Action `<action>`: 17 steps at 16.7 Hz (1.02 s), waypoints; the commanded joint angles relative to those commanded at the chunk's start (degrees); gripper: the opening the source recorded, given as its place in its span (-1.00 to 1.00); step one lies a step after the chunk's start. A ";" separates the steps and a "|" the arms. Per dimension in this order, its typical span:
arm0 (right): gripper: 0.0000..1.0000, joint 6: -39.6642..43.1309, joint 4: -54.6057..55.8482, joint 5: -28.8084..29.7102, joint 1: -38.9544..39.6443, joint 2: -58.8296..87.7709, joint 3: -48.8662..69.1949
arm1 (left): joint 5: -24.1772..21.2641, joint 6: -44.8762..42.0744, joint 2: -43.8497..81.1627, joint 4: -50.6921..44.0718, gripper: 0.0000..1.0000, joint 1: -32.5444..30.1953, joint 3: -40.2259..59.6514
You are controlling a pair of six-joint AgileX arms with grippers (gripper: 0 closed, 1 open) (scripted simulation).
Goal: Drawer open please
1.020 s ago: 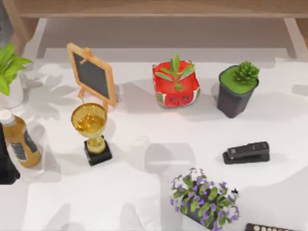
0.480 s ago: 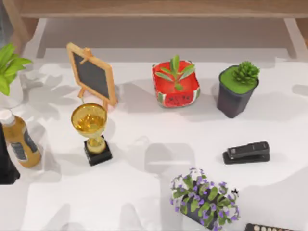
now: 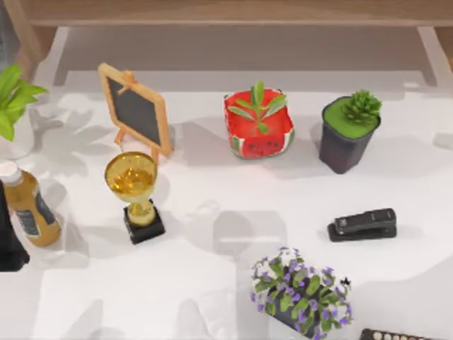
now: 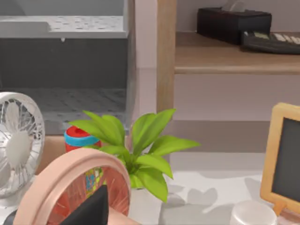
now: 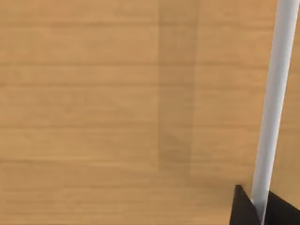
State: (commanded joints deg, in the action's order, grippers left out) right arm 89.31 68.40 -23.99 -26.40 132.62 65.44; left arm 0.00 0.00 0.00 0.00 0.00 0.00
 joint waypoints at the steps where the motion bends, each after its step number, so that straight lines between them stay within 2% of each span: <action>1: -1.00 -0.07 0.94 -0.40 -0.47 -0.76 -2.45 | 0.00 0.00 0.00 0.00 1.00 0.00 0.00; 5: -1.00 -0.23 5.14 -2.30 -2.18 -4.05 -10.97 | 0.00 0.00 0.00 0.00 1.00 0.00 0.00; 12: -1.00 -0.26 6.47 -3.11 -2.43 -4.99 -12.58 | 0.00 0.00 0.00 0.00 1.00 0.00 0.00; 17: -1.00 -0.38 11.62 -6.29 -5.68 -8.60 -21.77 | 0.00 0.00 0.00 0.00 1.00 0.00 0.00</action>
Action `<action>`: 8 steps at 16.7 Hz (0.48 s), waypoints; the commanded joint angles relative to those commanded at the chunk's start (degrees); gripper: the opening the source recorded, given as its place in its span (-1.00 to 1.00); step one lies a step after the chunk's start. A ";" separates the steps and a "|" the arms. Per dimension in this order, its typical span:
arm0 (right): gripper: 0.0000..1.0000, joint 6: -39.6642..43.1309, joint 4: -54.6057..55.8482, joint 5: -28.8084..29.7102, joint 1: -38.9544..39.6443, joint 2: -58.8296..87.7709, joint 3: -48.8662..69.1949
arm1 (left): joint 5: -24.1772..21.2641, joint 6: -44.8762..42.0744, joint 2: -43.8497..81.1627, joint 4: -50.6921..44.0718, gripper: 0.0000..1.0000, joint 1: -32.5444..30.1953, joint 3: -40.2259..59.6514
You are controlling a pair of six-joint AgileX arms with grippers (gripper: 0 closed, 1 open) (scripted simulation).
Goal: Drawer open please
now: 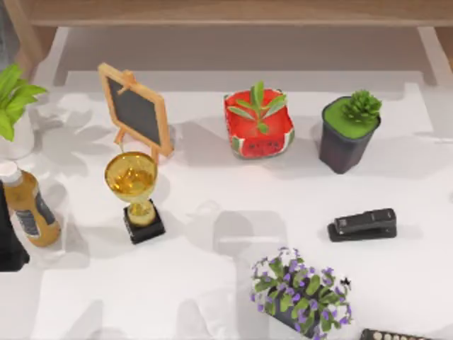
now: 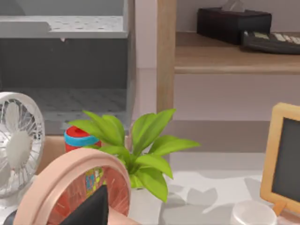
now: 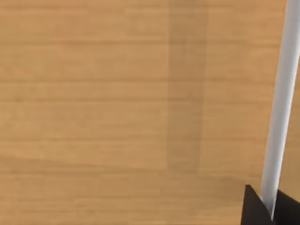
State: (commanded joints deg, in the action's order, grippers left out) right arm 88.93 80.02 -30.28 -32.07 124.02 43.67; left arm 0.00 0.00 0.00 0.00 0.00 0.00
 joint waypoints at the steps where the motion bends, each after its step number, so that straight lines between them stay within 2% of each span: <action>1: -1.00 0.02 1.09 -0.60 -0.71 -0.75 -1.79 | 0.00 0.00 0.00 0.00 1.00 0.00 0.00; 8: -1.00 0.06 2.57 -1.44 -1.29 -1.62 -3.84 | 0.00 0.00 0.00 0.00 1.00 0.00 0.00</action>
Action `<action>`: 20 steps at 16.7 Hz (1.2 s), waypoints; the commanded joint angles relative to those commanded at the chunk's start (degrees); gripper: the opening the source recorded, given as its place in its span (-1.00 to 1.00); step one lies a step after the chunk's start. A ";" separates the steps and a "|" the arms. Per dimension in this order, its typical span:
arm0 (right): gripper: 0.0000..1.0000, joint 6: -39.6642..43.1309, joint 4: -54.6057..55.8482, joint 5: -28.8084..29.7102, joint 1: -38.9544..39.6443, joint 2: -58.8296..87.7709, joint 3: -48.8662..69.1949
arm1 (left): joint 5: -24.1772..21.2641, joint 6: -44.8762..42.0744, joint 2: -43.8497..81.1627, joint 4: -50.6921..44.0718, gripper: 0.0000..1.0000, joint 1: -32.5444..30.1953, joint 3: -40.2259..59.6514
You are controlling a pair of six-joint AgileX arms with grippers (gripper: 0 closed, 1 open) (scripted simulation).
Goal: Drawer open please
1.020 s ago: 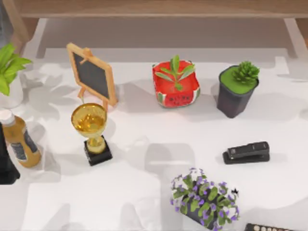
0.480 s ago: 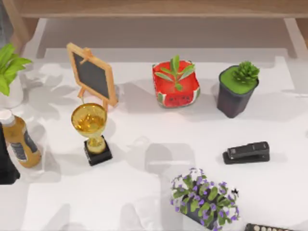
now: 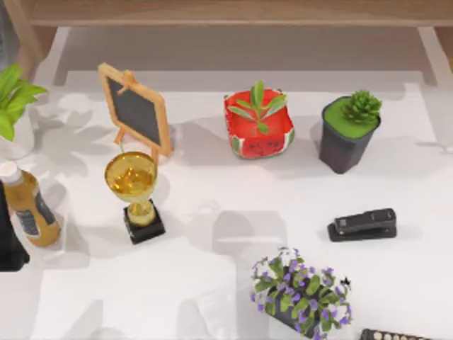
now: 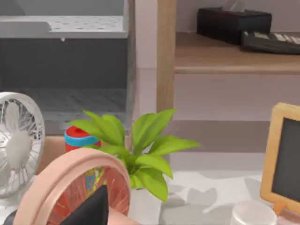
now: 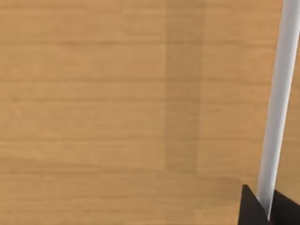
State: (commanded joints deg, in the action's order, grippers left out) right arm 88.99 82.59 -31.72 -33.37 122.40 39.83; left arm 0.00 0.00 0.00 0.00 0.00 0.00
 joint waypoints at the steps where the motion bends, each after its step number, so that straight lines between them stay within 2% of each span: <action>1: -1.00 0.03 0.48 -0.47 -0.30 -0.25 -0.63 | 0.00 0.00 0.00 0.00 1.00 0.00 0.00; 8: -1.00 -0.05 7.26 -6.37 -6.25 -3.92 -11.18 | 0.00 0.00 0.00 0.00 1.00 0.00 0.00; 13: -1.00 -0.06 7.99 -6.94 -6.94 -4.36 -12.28 | 0.00 0.00 0.00 0.00 1.00 0.00 0.00; 20: 0.06 -0.06 7.99 -6.94 -6.94 -4.36 -12.28 | 0.00 0.00 0.00 0.00 1.00 0.00 0.00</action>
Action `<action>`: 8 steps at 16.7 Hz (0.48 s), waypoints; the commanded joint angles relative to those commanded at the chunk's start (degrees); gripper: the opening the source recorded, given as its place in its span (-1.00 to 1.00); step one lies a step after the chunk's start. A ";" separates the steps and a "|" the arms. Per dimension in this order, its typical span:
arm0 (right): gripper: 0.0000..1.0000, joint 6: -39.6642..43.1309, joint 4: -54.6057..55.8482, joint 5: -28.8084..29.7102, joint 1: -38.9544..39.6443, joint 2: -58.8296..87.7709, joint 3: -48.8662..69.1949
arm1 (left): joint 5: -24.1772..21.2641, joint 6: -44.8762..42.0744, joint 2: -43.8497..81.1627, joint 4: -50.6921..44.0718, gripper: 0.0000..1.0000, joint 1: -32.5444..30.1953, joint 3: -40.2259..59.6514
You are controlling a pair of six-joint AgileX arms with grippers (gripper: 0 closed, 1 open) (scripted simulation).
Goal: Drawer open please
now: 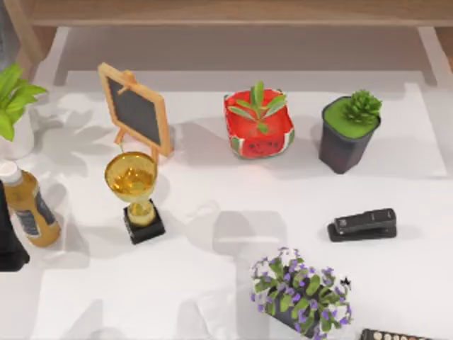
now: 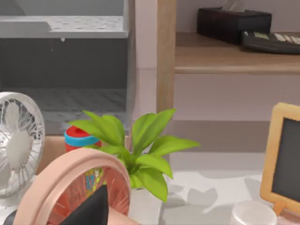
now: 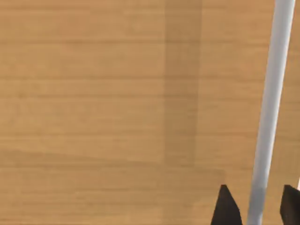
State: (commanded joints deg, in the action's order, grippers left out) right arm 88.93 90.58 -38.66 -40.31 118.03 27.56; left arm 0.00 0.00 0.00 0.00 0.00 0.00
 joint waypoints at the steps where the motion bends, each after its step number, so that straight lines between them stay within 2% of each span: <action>1: 0.21 0.00 0.00 0.00 0.00 0.00 0.00 | 0.00 0.00 0.00 0.00 1.00 0.00 0.00; 6: 0.96 0.00 0.00 0.00 0.00 0.00 0.00 | 0.00 0.00 0.00 0.00 1.00 0.00 0.00; 8: 1.00 0.00 0.00 0.00 0.00 0.00 0.00 | 0.00 0.00 0.00 0.00 1.00 0.00 0.00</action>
State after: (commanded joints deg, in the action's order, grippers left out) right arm 88.93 90.58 -38.66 -40.31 118.03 27.56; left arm 0.00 0.00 0.00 0.00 0.00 0.00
